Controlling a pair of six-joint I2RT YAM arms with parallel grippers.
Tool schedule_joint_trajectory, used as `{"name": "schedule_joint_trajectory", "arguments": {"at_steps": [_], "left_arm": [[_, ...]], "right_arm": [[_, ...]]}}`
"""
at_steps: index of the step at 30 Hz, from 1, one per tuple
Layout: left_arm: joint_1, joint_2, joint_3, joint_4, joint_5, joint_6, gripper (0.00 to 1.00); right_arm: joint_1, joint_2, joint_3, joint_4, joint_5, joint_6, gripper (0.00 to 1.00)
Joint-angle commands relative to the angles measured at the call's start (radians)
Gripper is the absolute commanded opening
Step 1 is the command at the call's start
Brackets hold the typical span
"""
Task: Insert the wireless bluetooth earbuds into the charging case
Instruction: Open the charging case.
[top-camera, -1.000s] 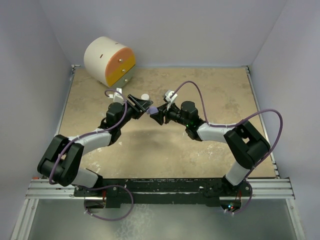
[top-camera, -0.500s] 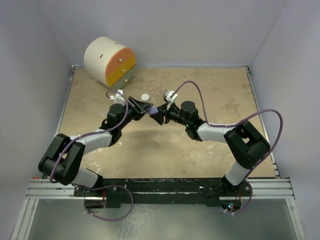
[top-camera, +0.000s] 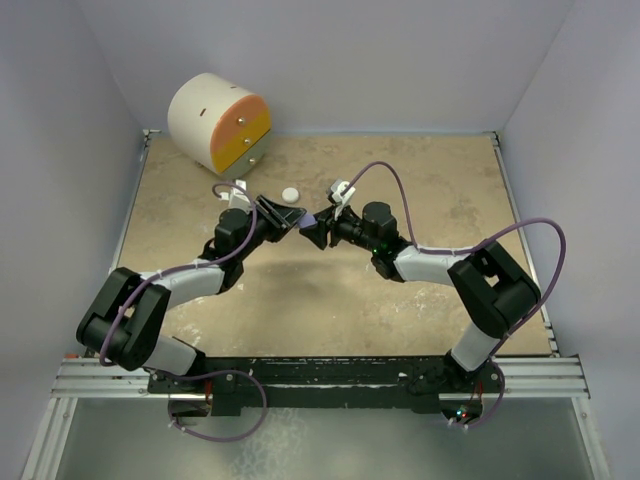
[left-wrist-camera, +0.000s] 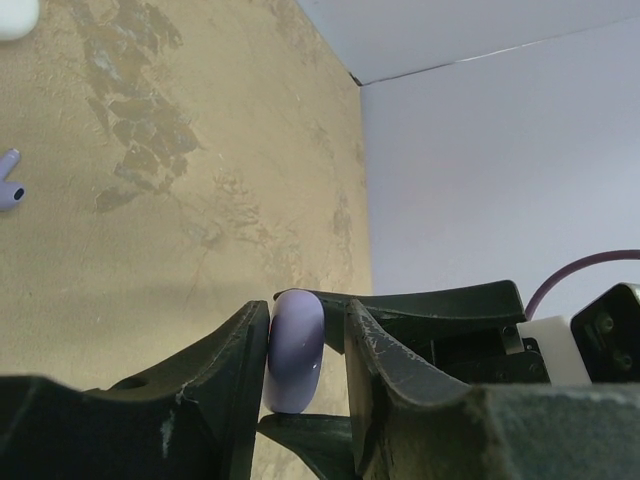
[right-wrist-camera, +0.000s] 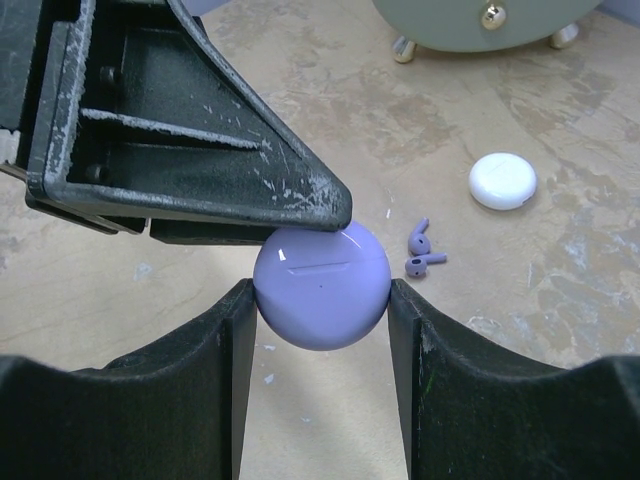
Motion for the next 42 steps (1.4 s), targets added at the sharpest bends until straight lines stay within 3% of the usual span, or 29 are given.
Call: {"name": "schedule_joint_trajectory", "arguments": {"at_steps": [1, 35, 42], "left_arm": [[-0.017, -0.012, -0.011, 0.059, 0.012, 0.004, 0.35], [-0.025, -0.036, -0.012, 0.077, -0.033, 0.001, 0.37], [-0.025, -0.035, -0.013, 0.082, -0.028, -0.002, 0.3]], "right_arm": [[0.002, -0.015, 0.052, 0.058, -0.023, 0.009, 0.0], [0.002, -0.035, 0.025, 0.052, -0.023, 0.014, 0.0], [0.003, -0.036, 0.022, 0.053, -0.021, 0.015, 0.0]]}}
